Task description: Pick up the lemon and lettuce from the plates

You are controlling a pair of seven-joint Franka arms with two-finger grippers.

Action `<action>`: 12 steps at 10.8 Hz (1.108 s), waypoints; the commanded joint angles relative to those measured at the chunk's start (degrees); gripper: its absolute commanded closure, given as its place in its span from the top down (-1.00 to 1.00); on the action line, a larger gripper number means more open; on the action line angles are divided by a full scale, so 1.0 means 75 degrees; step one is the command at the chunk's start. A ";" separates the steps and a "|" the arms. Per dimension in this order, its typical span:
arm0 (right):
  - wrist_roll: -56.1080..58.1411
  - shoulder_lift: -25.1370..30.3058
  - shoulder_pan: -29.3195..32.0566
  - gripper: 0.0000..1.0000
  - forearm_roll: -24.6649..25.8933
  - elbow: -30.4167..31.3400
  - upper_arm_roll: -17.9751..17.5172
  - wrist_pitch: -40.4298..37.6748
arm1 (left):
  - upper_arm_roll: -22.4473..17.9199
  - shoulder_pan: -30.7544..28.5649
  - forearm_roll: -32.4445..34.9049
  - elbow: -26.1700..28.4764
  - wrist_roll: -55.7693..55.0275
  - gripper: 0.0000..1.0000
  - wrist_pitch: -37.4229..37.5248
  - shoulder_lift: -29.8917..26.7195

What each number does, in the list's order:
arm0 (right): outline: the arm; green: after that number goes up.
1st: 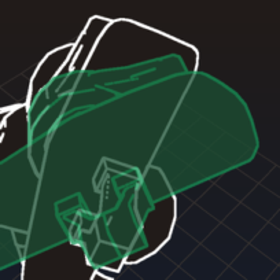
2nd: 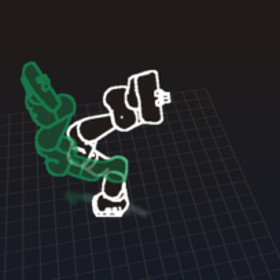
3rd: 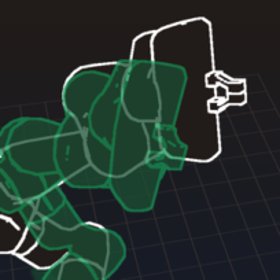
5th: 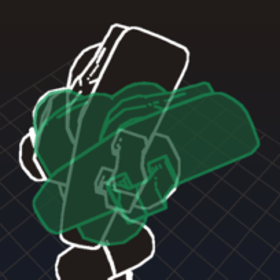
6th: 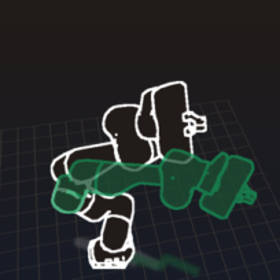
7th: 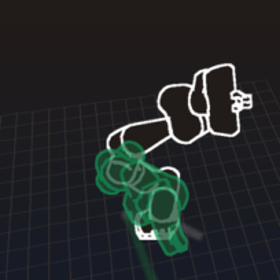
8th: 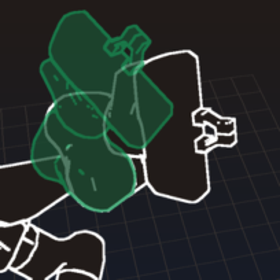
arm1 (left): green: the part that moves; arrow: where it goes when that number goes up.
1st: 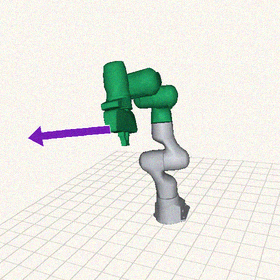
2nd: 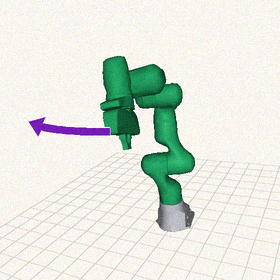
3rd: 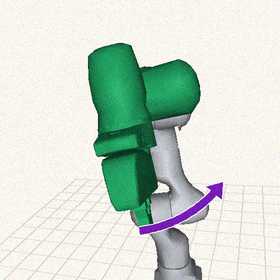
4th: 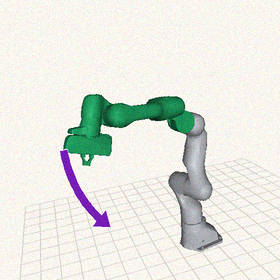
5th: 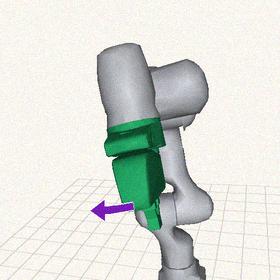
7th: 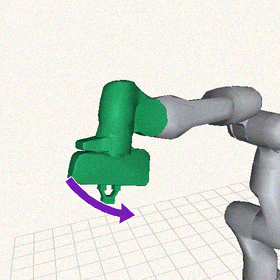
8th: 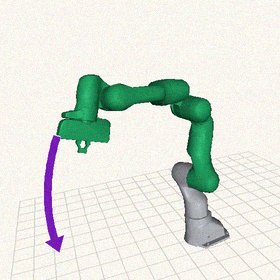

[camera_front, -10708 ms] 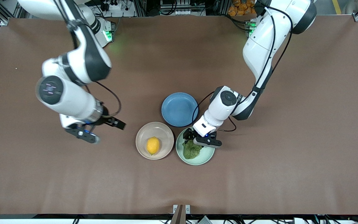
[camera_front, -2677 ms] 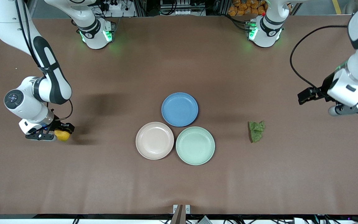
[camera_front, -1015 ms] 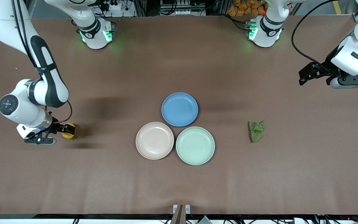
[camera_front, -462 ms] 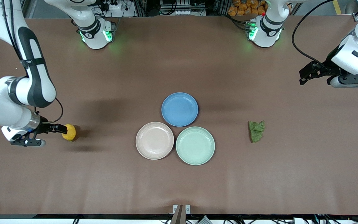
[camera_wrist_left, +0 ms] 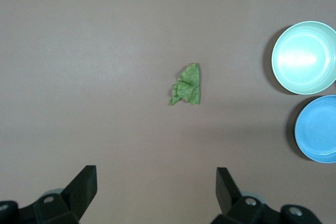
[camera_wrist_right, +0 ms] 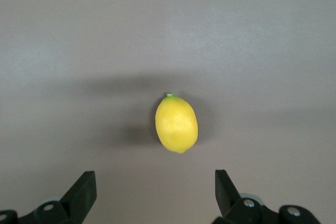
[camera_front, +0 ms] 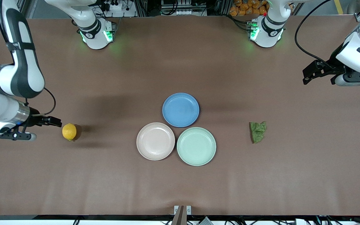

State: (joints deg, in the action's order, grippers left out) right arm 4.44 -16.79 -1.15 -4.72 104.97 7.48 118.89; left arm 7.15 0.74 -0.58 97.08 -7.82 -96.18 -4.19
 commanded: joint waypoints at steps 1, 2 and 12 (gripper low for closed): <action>-0.0217 0.0702 0.0094 1.00 0.0090 0.0032 -0.0059 -0.0698 | 0.0020 -0.0040 0.0147 -0.0229 0.0176 1.00 0.0003 -0.0028; -0.0263 0.0820 0.0094 1.00 0.0102 -0.0038 -0.0048 -0.0955 | 0.0020 -0.0017 0.0147 -0.0229 0.0176 1.00 0.0015 -0.0028; -0.0767 0.1278 0.0071 1.00 0.0312 -0.2274 -0.0059 -0.4223 | 0.0020 -0.0017 0.0147 -0.0288 0.0094 1.00 0.0109 0.0008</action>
State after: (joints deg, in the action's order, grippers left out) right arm 0.43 -7.48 -1.13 -3.57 92.65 7.65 93.42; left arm 7.16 0.74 -0.58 95.86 -7.82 -96.13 -4.17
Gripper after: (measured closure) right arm 0.000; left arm 0.000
